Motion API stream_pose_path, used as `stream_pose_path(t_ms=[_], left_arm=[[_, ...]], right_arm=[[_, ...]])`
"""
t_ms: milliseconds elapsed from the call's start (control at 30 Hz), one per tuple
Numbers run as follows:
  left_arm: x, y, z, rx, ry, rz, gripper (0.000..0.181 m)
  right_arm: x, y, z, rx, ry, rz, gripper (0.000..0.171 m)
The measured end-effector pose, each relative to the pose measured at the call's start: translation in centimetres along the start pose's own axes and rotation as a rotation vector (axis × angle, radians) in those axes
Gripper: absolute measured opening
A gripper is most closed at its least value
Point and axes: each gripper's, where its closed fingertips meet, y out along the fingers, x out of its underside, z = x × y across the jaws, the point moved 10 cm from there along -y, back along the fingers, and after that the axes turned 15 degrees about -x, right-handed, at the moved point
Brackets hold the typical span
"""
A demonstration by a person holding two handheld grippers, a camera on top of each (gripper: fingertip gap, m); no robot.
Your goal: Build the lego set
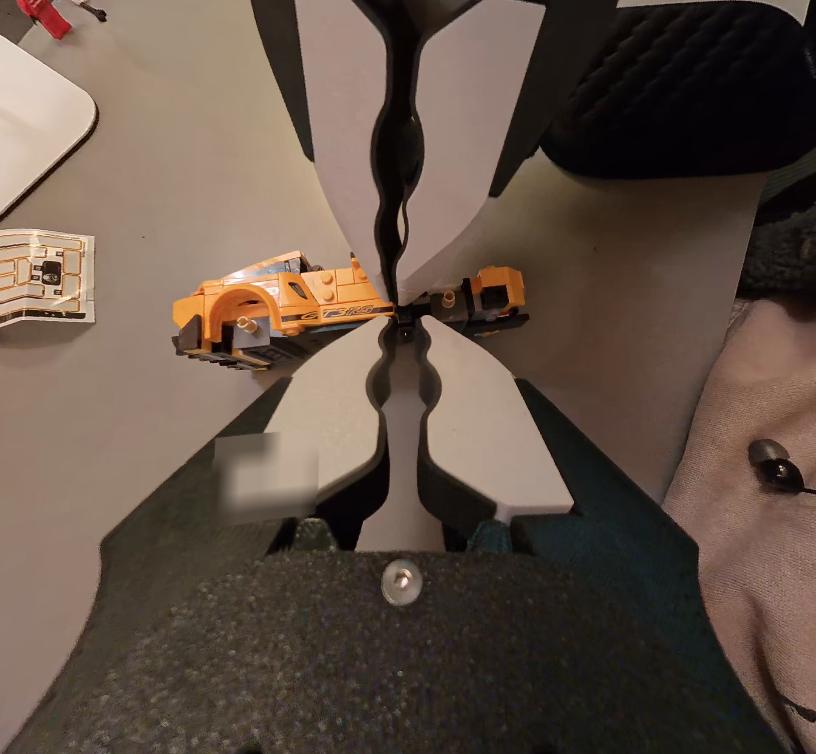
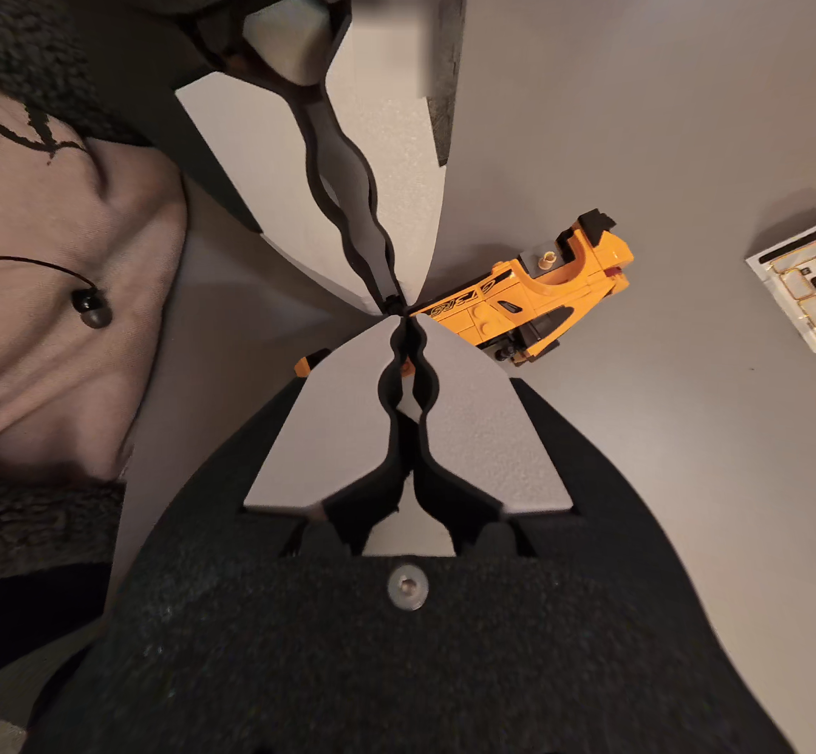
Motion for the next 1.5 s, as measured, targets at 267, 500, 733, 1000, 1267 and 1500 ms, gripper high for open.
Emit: stream_pose_path(t_ms=[267, 500, 733, 1000, 1267, 1500], left_arm=[[0.1, 0.0, -0.2, 0.015, -0.016, 0.014, 0.008], [0.4, 0.1, -0.3, 0.013, -0.031, 0.042, 0.008], [1.1, 0.0, -0.3, 0.008, -0.050, 0.075, 0.008], [1.6, -0.3, -0.4, -0.006, -0.065, 0.088, 0.014], [1.7, 0.1, -0.5, 0.024, -0.110, 0.095, 0.009], [1.8, 0.1, -0.5, 0.023, -0.134, 0.098, 0.011]], right_arm=[[-0.3, 0.5, -1.1, 0.107, -0.152, -0.088, 0.000], [-0.5, 0.7, -1.5, 0.162, -0.186, -0.139, 0.001], [-1.3, 1.2, -1.7, 0.161, -0.202, -0.190, 0.001], [-0.9, 0.6, -1.0, 0.126, -0.100, -0.139, 0.000], [-0.2, -0.1, -0.3, 0.072, 0.021, 0.005, 0.000], [0.1, -0.3, -0.7, 0.066, -0.028, -0.003, 0.000]])
